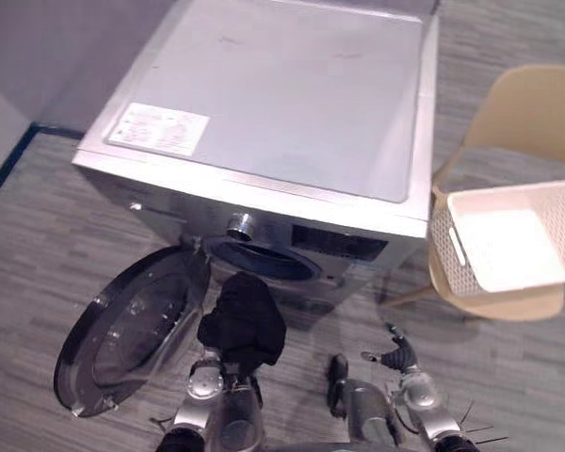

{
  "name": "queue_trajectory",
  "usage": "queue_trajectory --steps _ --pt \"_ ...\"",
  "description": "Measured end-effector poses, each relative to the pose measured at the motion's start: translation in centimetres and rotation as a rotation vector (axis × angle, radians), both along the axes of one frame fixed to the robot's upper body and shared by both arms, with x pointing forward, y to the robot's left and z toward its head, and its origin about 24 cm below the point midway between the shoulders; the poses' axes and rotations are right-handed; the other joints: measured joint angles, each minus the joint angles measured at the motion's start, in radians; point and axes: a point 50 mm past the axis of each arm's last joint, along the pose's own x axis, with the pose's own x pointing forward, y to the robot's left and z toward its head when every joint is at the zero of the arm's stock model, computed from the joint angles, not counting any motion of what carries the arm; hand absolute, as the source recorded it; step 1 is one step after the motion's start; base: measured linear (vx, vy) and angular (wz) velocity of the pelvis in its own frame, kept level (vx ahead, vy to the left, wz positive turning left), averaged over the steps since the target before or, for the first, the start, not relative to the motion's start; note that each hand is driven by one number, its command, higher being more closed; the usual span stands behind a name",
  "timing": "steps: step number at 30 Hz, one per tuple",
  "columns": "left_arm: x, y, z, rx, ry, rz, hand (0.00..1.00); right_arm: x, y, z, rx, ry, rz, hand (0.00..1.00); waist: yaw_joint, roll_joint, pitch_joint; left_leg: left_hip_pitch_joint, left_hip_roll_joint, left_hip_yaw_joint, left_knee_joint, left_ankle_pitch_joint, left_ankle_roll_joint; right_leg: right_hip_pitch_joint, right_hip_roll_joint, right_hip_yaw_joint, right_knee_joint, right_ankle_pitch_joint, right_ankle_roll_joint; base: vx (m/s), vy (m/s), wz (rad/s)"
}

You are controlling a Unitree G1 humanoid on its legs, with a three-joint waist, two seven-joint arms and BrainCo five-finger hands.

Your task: Pick up the laundry basket with both hands and put the clothes into the washing machine.

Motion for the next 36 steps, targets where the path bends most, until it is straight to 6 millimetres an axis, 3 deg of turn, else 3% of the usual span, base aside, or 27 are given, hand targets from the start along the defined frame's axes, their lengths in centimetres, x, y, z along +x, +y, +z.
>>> queue_trajectory --steps 1,3,6,8,9,11,15,17,19,21,22,27,31,34,35,36 --pt "0.9 0.4 0.6 -0.012 -0.028 0.026 1.00 0.4 0.3 0.2 0.011 -0.014 -0.008 0.00 0.000 -0.025 0.024 -0.009 -0.011 0.016 0.005 -0.005 0.003 -0.037 -0.013 0.025 0.033 -0.004 0.006 -0.01 0.192 -0.86" --pt "3.7 0.7 2.8 -0.048 -0.124 0.071 1.00 1.5 0.5 0.9 0.032 -0.055 -0.019 0.00 -0.016 -0.050 0.093 -0.081 -0.036 0.038 0.097 -0.013 0.017 -0.118 -0.048 0.047 0.115 -0.012 0.021 -0.08 0.146 -0.23" --pt "6.3 0.4 5.4 -0.111 -0.239 0.117 1.00 3.6 0.8 2.3 0.068 -0.129 -0.052 0.00 -0.017 -0.050 0.138 -0.196 -0.037 0.065 0.240 -0.045 0.046 -0.251 -0.066 0.084 0.234 -0.016 0.026 -0.18 0.163 -0.38" --pt "8.5 0.4 7.9 -0.181 -0.336 0.174 1.00 5.7 1.1 4.1 0.109 -0.214 -0.070 0.00 -0.019 -0.039 0.170 -0.306 -0.009 0.073 0.376 -0.122 0.070 -0.367 -0.063 0.110 0.340 -0.048 0.055 -0.18 0.109 -0.43" --pt "9.2 0.1 8.7 -0.206 -0.367 0.177 1.00 6.0 1.2 4.5 0.123 -0.239 -0.079 0.00 -0.020 -0.041 0.179 -0.331 -0.005 0.075 0.407 -0.141 0.077 -0.394 -0.066 0.113 0.372 -0.061 0.056 -0.16 0.062 -0.12" --pt "11.3 -0.9 12.2 -0.309 -0.497 0.186 1.00 7.0 1.9 6.3 0.186 -0.336 -0.113 0.00 -0.020 -0.052 0.205 -0.451 0.006 0.074 0.542 -0.205 0.100 -0.528 -0.082 0.132 0.519 -0.108 0.061 -0.20 0.050 0.03" --pt "12.6 -1.0 15.4 -0.511 -0.619 0.278 1.00 9.6 3.0 9.9 0.278 -0.488 -0.129 0.00 -0.021 -0.056 0.213 -0.629 0.055 0.071 0.744 -0.280 0.102 -0.725 -0.072 0.166 0.700 -0.147 0.054 -0.20 0.025 -0.26" --pt "13.6 0.0 18.3 -0.623 -0.716 0.340 1.00 10.7 3.3 12.5 0.342 -0.610 -0.153 0.00 -0.023 -0.058 0.219 -0.739 0.083 0.068 0.849 -0.307 0.106 -0.848 -0.058 0.188 0.798 -0.163 0.058 -0.13 -0.036 -0.27" --pt "14.2 0.7 21.1 -0.663 -0.804 0.356 1.00 10.9 3.2 14.1 0.364 -0.689 -0.152 0.00 -0.026 -0.062 0.226 -0.804 0.090 0.063 0.902 -0.315 0.109 -0.919 -0.056 0.196 0.851 -0.168 0.055 -0.12 -0.065 -0.12" --pt "14.9 2.4 26.5 -0.659 -0.972 0.344 1.00 11.0 2.8 16.4 0.401 -0.804 -0.155 0.00 -0.034 -0.062 0.227 -0.909 0.105 0.050 0.979 -0.321 0.113 -1.027 -0.043 0.209 0.924 -0.170 0.056 -0.12 -0.092 -0.10" --pt "14.9 2.6 27.0 -0.655 -0.985 0.342 1.00 11.0 2.8 16.6 0.403 -0.813 -0.155 0.00 -0.034 -0.063 0.228 -0.915 0.106 0.050 0.984 -0.322 0.112 -1.034 -0.042 0.210 0.929 -0.170 0.055 -0.09 -0.071 -0.11" --pt "14.2 5.2 37.7 -0.591 -1.281 0.271 1.00 10.6 2.4 18.9 0.466 -0.924 -0.152 0.00 -0.058 -0.071 0.232 -1.042 0.127 0.041 1.030 -0.323 0.114 -1.163 -0.026 0.215 0.965 -0.161 0.053 -0.06 -0.042 -0.11" --pt "13.0 4.2 44.0 -0.626 -1.433 0.162 1.00 9.9 2.5 19.9 0.501 -0.977 -0.128 0.00 -0.073 -0.074 0.233 -1.105 0.141 0.023 1.057 -0.320 0.120 -1.215 -0.023 0.203 0.983 -0.154 0.050 0.00 -0.010 -0.07" --pt "12.0 1.8 47.9 -0.650 -1.507 0.051 1.00 9.6 2.6 20.4 0.514 -0.996 -0.107 0.00 -0.078 -0.076 0.234 -1.134 0.154 0.023 1.085 -0.321 0.119 -1.238 -0.023 0.196 1.012 -0.166 0.049 0.02 0.002 0.01" --pt "11.6 1.2 49.0 -0.630 -1.531 0.017 0.00 9.6 2.6 20.6 0.525 -1.005 -0.095 0.00 -0.078 -0.079 0.236 -1.138 0.155 0.024 1.090 -0.321 0.119 -1.245 -0.023 0.197 1.016 -0.167 0.048 0.00 0.000 0.00" --pt "11.5 0.9 49.4 -0.617 -1.542 0.004 0.00 9.6 2.6 20.6 0.530 -1.004 -0.093 0.00 -0.078 -0.080 0.236 -1.139 0.155 0.024 1.091 -0.321 0.119 -1.247 -0.023 0.198 1.017 -0.167 0.048 0.01 0.007 -0.05"
